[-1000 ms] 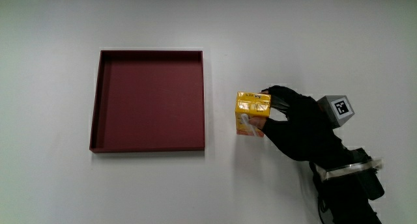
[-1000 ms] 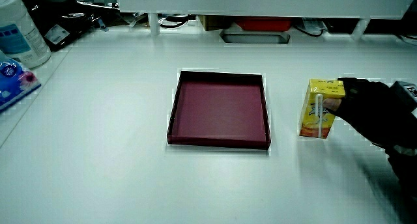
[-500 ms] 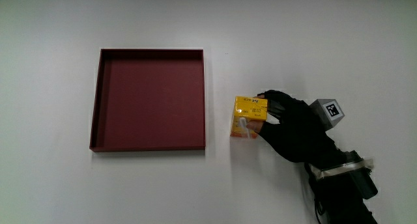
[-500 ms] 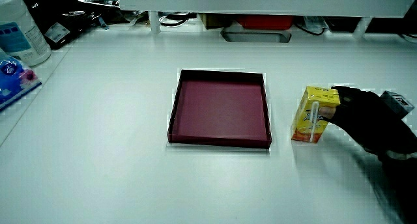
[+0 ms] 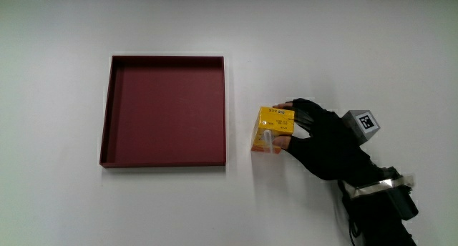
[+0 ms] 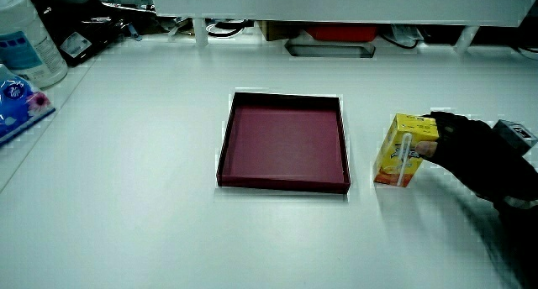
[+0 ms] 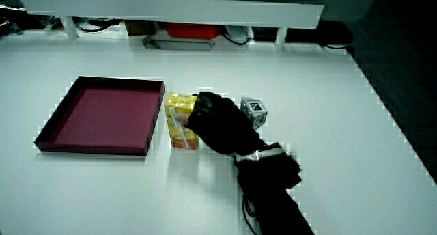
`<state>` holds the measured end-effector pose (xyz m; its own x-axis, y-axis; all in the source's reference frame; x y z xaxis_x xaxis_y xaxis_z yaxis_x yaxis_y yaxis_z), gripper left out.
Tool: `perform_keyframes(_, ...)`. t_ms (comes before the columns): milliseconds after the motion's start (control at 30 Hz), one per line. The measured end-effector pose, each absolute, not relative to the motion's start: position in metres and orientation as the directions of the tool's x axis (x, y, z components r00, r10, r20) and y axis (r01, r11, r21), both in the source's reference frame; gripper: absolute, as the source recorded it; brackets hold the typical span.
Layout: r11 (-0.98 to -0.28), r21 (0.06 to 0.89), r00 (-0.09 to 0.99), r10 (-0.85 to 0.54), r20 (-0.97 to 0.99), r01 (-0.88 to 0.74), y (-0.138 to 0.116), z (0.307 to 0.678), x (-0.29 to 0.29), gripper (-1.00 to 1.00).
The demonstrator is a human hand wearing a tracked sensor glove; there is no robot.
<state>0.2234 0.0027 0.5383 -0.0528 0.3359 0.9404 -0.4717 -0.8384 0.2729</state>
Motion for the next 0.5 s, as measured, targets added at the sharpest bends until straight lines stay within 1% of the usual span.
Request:
perform_keyframes(67,-0.845,0.292,-0.009,0.331,0.944,-0.447,0.005,0.536,0.230,0.62)
perform_keyframes(133,-0.852,0.288,0.058,0.293,0.954,-0.437,0.006,0.523,0.234,0.75)
perform_keyframes(200,-0.841,0.320,0.162,0.276,0.947,-0.436,0.007,0.516,0.242,0.88)
perform_keyframes(233,-0.848,0.332,0.244,0.249,0.937,-0.413,0.007,0.513,0.246,0.94)
perform_keyframes(267,-0.854,0.334,0.271,0.238,0.933,-0.398,0.008,0.511,0.251,1.00)
perform_keyframes(300,-0.851,0.358,0.344,0.228,0.911,-0.384,0.009,0.509,0.256,1.00)
perform_keyframes(333,-0.859,0.369,0.466,0.180,0.866,-0.354,0.008,0.507,0.262,1.00)
perform_keyframes(367,-0.851,0.392,0.545,0.155,0.824,-0.350,0.008,0.508,0.266,1.00)
perform_keyframes(400,-0.842,0.436,0.634,0.153,0.758,-0.318,0.010,0.509,0.270,1.00)
perform_keyframes(433,-0.838,0.456,0.652,0.169,0.739,-0.300,0.012,0.510,0.273,1.00)
perform_keyframes(467,-0.829,0.460,0.642,0.170,0.748,-0.317,0.014,0.515,0.277,1.00)
perform_keyframes(500,-0.806,0.515,0.673,0.210,0.709,-0.292,0.016,0.517,0.281,1.00)
